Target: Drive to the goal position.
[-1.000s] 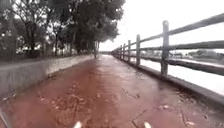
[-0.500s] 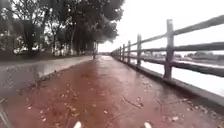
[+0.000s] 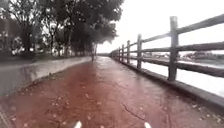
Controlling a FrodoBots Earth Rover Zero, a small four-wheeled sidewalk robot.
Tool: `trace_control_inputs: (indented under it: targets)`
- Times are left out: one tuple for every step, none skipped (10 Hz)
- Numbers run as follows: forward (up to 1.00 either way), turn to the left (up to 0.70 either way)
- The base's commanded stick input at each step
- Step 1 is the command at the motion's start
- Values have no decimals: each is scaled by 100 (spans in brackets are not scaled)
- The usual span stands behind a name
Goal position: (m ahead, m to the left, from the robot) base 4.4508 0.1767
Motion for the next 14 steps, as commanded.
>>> trace_control_inputs:
  targets:
    - [50,0]
    - [50,0]
    - [50,0]
    - [50,0]
    - [50,0]
    - [50,0]
    - [50,0]
    - [50,0]
    - [50,0]
    - [50,0]
    - [50,0]
    - [50,0]
    - [50,0]
    - [50,0]
